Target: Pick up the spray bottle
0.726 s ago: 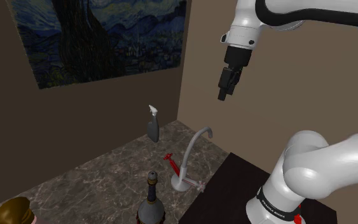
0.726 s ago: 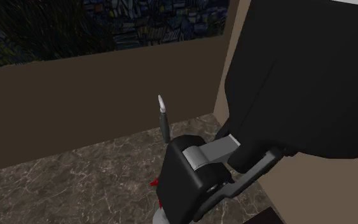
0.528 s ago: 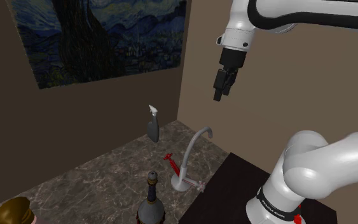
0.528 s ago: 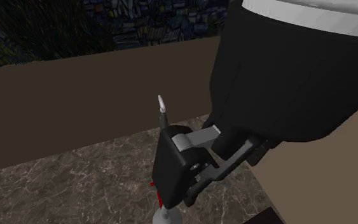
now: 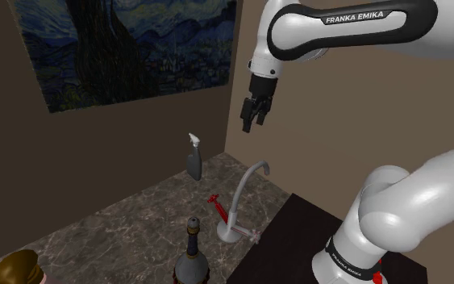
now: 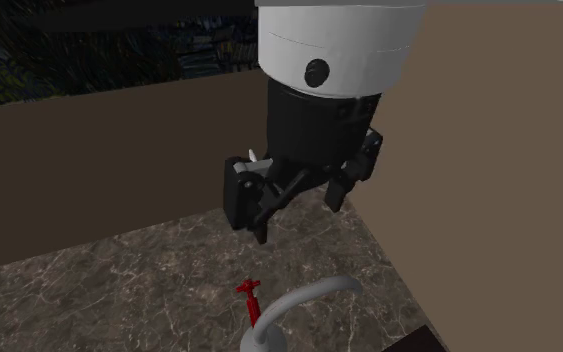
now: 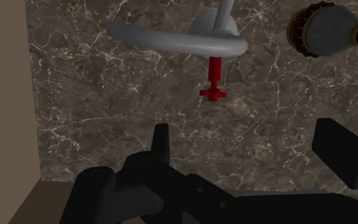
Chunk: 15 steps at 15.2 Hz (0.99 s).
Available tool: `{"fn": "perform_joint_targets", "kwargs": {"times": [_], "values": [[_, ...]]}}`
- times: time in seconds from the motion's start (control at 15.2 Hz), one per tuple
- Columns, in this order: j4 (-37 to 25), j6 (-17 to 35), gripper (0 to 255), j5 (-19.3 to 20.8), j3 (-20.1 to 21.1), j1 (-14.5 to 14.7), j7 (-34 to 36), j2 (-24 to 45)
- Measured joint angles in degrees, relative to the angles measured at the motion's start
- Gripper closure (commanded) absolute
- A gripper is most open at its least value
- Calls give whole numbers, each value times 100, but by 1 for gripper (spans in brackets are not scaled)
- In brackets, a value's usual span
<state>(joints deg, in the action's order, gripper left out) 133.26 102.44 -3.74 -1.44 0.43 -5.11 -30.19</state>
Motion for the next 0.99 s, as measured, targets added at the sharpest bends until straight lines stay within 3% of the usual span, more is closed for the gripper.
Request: {"fn": "perform_joint_targets", "kwargs": {"times": [0.46,0.99], "values": [[-534,990,0,81,8,-40,43,1452],[-1598,1660,0,190,-21,-94,112,3101]]}}
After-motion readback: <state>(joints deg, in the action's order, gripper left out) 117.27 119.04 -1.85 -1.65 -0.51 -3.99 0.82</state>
